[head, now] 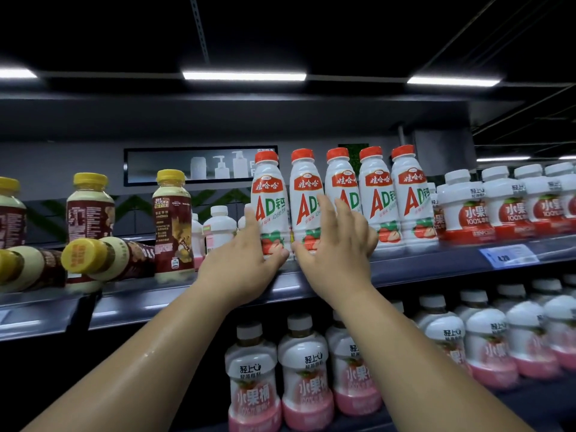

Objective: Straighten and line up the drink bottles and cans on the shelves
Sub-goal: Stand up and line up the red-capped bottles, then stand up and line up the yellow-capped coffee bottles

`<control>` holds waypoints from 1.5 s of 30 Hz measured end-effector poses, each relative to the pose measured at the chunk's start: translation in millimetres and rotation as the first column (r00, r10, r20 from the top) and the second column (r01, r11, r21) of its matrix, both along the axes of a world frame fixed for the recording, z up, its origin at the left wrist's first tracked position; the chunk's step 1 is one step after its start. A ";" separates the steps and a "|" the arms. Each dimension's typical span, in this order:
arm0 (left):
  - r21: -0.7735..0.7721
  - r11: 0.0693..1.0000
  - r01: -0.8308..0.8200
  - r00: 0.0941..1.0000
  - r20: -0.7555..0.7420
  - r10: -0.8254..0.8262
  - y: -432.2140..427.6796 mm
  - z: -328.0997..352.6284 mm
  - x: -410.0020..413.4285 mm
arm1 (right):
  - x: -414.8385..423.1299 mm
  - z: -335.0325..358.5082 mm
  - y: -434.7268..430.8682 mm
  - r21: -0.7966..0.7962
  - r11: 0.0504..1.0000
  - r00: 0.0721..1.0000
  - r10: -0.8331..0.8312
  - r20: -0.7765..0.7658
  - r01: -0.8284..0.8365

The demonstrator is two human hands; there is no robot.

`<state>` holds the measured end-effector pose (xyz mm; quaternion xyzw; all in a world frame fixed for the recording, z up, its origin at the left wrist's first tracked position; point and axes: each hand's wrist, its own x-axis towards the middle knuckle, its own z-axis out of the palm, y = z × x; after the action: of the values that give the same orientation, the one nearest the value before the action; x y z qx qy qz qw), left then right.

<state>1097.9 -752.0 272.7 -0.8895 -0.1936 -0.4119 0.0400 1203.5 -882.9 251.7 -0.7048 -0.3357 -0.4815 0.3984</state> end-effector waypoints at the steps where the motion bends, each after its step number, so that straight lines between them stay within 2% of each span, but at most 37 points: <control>1: 0.041 0.999 0.024 0.999 0.033 -0.025 -4.5 -2.5 -1.7 | -0.6 -1.2 -1.8 -0.068 0.998 1.000 -0.019 0.002 0.019; 4: 0.114 0.993 0.041 0.996 0.074 -0.050 -13.5 -6.2 -6.2 | -1.2 -6.6 -7.0 -0.249 0.967 0.999 -0.050 0.009 0.051; 9: 0.128 0.992 0.005 0.995 0.094 -0.017 -14.2 -8.9 -12.2 | -0.8 -13.5 -11.7 -0.431 0.899 0.996 -0.083 0.015 0.081; 16: 0.198 0.977 -0.078 0.993 0.097 0.060 -22.8 -30.4 -31.8 | 0.6 -17.4 -21.2 -0.484 0.875 1.000 -0.019 0.025 0.029; 19: 0.176 0.981 -0.087 0.992 0.108 0.068 -27.4 -50.9 -65.0 | -3.1 -25.1 -27.3 -0.440 0.897 0.999 0.042 -0.004 -0.039; 23: 0.143 0.986 -0.088 0.980 0.190 0.060 -28.1 -61.9 -111.9 | -30.4 -31.1 -17.7 -0.291 0.925 0.965 0.262 0.024 -0.243; 28: -0.046 0.993 -0.108 0.921 0.372 0.117 0.9 -66.9 -163.2 | -84.4 -17.8 24.8 -0.253 0.848 0.854 0.506 0.122 -0.466; 31: -0.170 0.983 -0.063 0.864 0.484 0.139 23.3 -59.1 -183.5 | -108.7 -3.9 52.5 -0.217 0.781 0.801 0.599 -0.001 -0.585; 34: -0.254 0.966 0.042 0.837 0.538 0.105 40.4 -42.6 -193.5 | -120.9 13.2 80.9 -0.190 0.783 0.806 0.566 -0.175 -0.592; 38: -0.258 0.959 0.115 0.864 0.503 0.032 54.9 -23.0 -190.0 | -122.1 37.9 113.2 -0.188 0.784 0.786 0.509 -0.352 -0.592; 41: -0.160 0.977 0.140 0.874 0.484 -0.046 60.2 -19.4 -180.8 | -122.1 42.3 125.5 -0.194 0.786 0.783 0.490 -0.384 -0.587; 45: -0.087 0.976 0.199 0.852 0.507 -0.128 60.1 -8.2 -172.5 | -117.6 41.9 121.0 -0.182 0.804 0.801 0.485 -0.350 -0.566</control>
<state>925.4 -691.9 264.5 -0.7667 -0.1485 -0.6153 -0.1073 1085.8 -761.9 293.6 -0.6930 -0.5225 -0.1913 0.4584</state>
